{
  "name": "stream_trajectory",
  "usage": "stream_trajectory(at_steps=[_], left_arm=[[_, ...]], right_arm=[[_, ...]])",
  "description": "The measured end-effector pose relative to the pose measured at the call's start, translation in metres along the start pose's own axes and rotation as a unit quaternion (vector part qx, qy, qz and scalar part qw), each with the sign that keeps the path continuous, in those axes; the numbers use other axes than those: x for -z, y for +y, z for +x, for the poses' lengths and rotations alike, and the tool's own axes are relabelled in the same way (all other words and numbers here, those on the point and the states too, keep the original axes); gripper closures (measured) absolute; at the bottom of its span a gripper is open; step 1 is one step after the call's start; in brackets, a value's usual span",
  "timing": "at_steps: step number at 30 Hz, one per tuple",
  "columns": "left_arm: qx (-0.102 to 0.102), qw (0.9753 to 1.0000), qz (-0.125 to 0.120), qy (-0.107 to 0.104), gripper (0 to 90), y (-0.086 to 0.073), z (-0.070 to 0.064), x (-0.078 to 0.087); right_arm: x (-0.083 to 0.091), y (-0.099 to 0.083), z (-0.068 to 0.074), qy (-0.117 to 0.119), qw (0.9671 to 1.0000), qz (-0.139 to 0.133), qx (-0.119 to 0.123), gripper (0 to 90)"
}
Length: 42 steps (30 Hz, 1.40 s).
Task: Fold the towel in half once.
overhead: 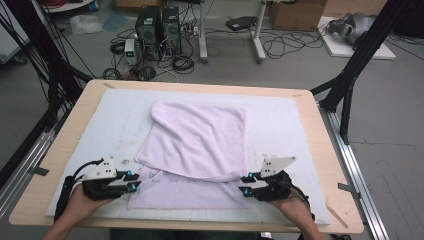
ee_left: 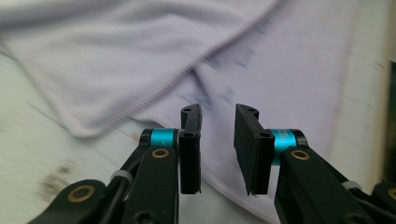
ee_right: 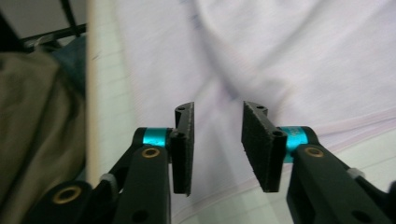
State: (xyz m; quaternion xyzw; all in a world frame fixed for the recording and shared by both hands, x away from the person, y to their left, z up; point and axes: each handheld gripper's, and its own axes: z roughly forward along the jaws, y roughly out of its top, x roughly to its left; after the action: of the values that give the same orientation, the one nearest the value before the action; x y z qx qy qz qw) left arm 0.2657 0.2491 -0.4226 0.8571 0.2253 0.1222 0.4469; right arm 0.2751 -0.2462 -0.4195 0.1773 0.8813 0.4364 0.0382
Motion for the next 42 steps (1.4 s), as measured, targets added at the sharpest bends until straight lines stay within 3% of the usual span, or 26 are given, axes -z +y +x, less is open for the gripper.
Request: stream_trajectory(at_steps=[3, 5, 10, 13, 14, 19, 21, 23, 28, 36, 42], left_arm=[[0.008, 0.9996, -0.006, 0.025, 67.3, 0.009, 0.019, -0.011], [0.02, 0.9993, -0.002, 0.031, 64.5, 0.012, 0.029, -0.021], [0.029, 0.9993, 0.017, 0.016, 54.6, 0.012, 0.044, -0.043], [0.041, 0.9982, 0.043, 0.012, 51.2, 0.008, 0.048, -0.053], [0.043, 0.9983, 0.037, 0.012, 51.0, 0.007, 0.048, -0.054], [0.037, 0.9978, 0.041, 0.036, 72.2, 0.007, 0.05, -0.052], [0.039, 0.9977, 0.041, 0.038, 80.3, 0.007, 0.052, -0.05], [0.037, 0.9978, 0.036, 0.043, 84.7, 0.008, 0.052, -0.047], [0.038, 0.9977, 0.02, 0.052, 86.2, 0.013, 0.052, -0.038], [0.025, 0.9979, -0.008, 0.059, 86.2, 0.039, 0.049, -0.019], [0.003, 0.9979, -0.028, 0.058, 86.3, 0.063, 0.037, -0.003]], right_arm=[[-0.007, 0.008, -0.014, -0.008, 0.9999, -0.003, -0.013, 54.0], [-0.014, 0.012, -0.022, -0.006, 0.9998, 0.003, -0.017, 50.6], [-0.03, 0.014, -0.029, 0.016, 0.9996, 0.011, -0.02, 47.5], [-0.034, 0.014, -0.031, 0.03, 0.9992, 0.017, -0.021, 48.9], [-0.037, 0.014, -0.031, 0.032, 0.999, 0.021, -0.021, 51.2], [-0.041, 0.015, -0.032, 0.044, 0.9983, 0.035, -0.018, 78.0], [-0.041, 0.016, -0.033, 0.044, 0.9985, 0.03, -0.01, 83.2], [-0.038, 0.018, -0.033, 0.042, 0.9988, 0.021, -0.011, 84.1], [-0.025, 0.02, -0.039, 0.026, 0.9995, -0.001, -0.02, 84.6], [0.001, 0.031, -0.046, -0.001, 0.9992, -0.035, -0.018, 85.2], [0.027, 0.047, -0.047, -0.025, 0.9986, -0.047, -0.003, 85.4]])
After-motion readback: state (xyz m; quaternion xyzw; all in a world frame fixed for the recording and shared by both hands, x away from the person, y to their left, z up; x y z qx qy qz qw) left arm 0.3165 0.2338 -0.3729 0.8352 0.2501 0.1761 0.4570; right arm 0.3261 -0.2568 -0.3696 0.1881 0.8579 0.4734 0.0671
